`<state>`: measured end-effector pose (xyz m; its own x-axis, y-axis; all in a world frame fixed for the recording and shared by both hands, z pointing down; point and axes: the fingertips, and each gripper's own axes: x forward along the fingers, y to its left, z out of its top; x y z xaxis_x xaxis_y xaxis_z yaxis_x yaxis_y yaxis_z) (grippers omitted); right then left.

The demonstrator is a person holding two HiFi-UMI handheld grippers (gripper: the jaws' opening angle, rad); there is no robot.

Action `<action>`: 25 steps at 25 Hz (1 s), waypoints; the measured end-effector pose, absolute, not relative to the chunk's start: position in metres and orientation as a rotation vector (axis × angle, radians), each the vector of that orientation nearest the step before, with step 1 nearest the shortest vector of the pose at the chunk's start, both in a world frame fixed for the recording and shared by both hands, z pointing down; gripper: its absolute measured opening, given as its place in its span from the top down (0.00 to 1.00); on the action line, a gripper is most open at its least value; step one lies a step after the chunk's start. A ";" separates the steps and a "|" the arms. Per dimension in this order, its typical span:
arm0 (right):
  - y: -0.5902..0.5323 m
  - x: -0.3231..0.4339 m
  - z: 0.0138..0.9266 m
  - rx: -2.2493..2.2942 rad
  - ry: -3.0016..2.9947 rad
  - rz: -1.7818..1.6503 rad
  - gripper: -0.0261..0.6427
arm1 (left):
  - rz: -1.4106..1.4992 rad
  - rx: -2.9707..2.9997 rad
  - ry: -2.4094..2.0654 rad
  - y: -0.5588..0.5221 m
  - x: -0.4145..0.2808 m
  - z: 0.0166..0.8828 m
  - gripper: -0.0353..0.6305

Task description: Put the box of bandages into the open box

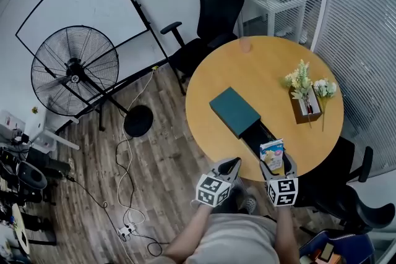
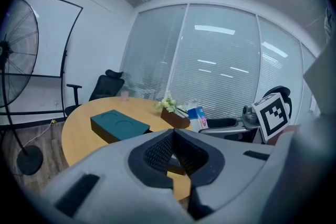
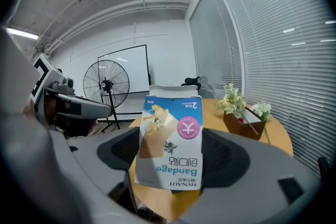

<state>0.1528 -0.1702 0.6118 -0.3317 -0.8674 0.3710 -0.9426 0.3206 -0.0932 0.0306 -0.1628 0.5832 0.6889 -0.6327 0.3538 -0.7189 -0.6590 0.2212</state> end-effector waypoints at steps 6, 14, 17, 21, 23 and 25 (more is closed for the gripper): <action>-0.169 0.151 0.610 1.618 -2.370 0.467 0.42 | 0.343 2.565 -1.048 -0.161 0.036 0.581 0.93; -0.166 0.151 0.614 1.627 -2.367 0.471 0.41 | 0.364 2.569 -1.027 -0.155 0.037 0.586 0.93; -0.166 0.151 0.614 1.627 -2.367 0.466 0.41 | 0.364 2.564 -1.030 -0.155 0.036 0.587 0.93; -0.166 0.151 0.613 1.625 -2.366 0.462 0.41 | 0.360 2.565 -1.025 -0.155 0.038 0.586 0.93; -0.167 0.152 0.612 1.625 -2.364 0.460 0.41 | 0.357 2.566 -1.022 -0.155 0.039 0.585 0.93; -0.167 0.151 0.612 1.625 -2.365 0.459 0.41 | 0.357 2.567 -1.021 -0.156 0.039 0.585 0.93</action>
